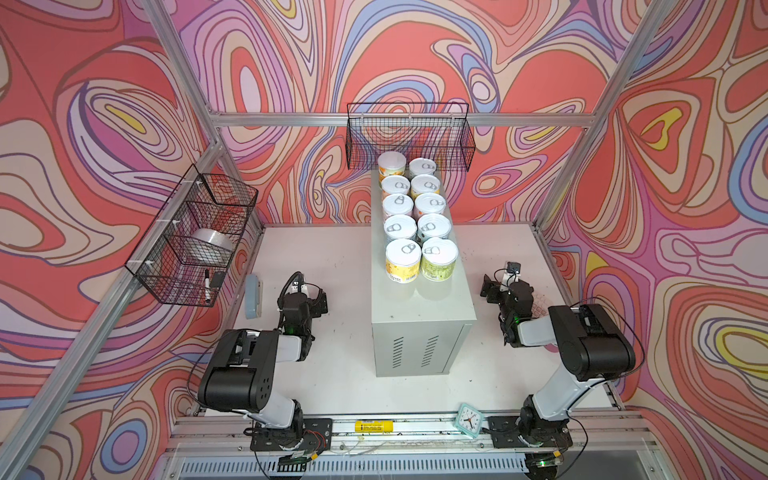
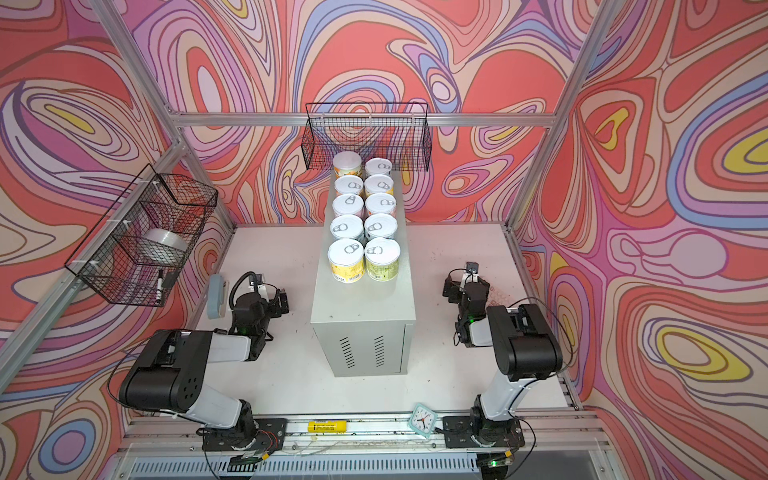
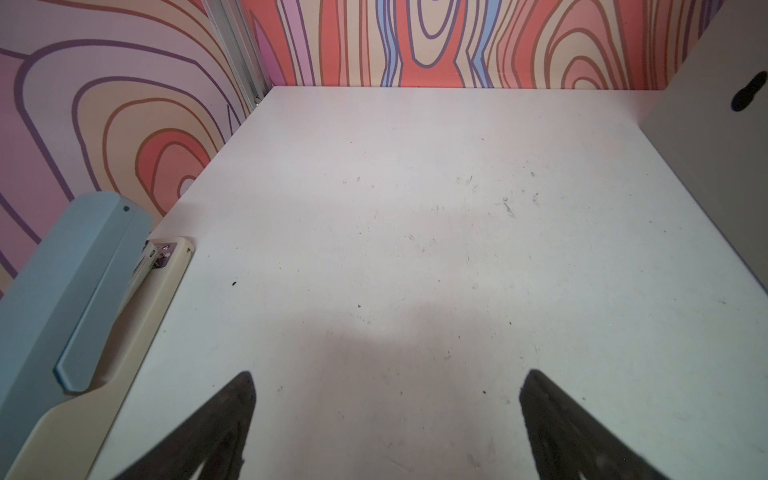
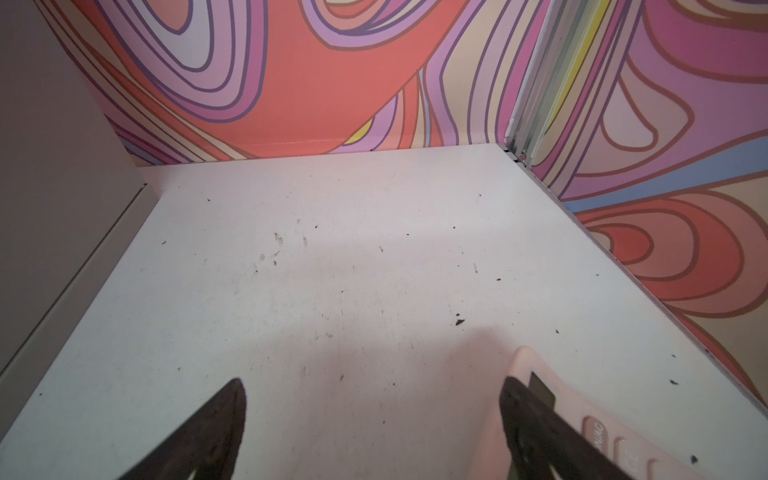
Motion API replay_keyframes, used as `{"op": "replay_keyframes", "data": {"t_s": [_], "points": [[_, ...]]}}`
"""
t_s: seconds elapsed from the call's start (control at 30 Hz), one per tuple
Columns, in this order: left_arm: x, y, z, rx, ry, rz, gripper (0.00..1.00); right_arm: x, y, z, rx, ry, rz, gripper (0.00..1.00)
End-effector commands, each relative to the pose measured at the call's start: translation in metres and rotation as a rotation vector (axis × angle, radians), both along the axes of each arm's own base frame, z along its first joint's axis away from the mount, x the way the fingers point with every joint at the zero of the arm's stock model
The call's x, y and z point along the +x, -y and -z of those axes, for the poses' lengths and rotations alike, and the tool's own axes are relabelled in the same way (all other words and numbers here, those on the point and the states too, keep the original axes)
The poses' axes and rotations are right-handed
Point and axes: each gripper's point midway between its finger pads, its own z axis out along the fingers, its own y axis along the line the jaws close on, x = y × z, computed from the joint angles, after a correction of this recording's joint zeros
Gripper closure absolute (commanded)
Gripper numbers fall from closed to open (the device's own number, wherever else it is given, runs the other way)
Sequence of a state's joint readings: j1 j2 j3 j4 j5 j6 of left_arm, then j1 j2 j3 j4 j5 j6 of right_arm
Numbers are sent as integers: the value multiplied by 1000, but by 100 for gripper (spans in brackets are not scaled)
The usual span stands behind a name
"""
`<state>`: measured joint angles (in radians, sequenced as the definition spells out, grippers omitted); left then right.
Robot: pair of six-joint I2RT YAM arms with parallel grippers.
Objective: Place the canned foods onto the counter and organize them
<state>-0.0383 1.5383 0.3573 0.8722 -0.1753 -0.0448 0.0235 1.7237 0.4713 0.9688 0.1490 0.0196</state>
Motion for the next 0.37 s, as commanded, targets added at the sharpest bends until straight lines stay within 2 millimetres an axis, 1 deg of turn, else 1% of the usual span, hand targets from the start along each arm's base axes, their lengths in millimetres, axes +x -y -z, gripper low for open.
{"op": "replay_keyframes", "data": {"t_s": [0.0, 0.17, 0.33], "points": [[6, -1, -10, 5, 38, 4, 0, -2, -1, -2, 4, 8, -2, 2], [9, 2, -8, -2, 22, 22, 0, -1, -2, -1, 5, 2, -8, 2], [7, 2, -9, -4, 33, 27, 0, -1, -2, -1, 5, 3, -7, 2]]}}
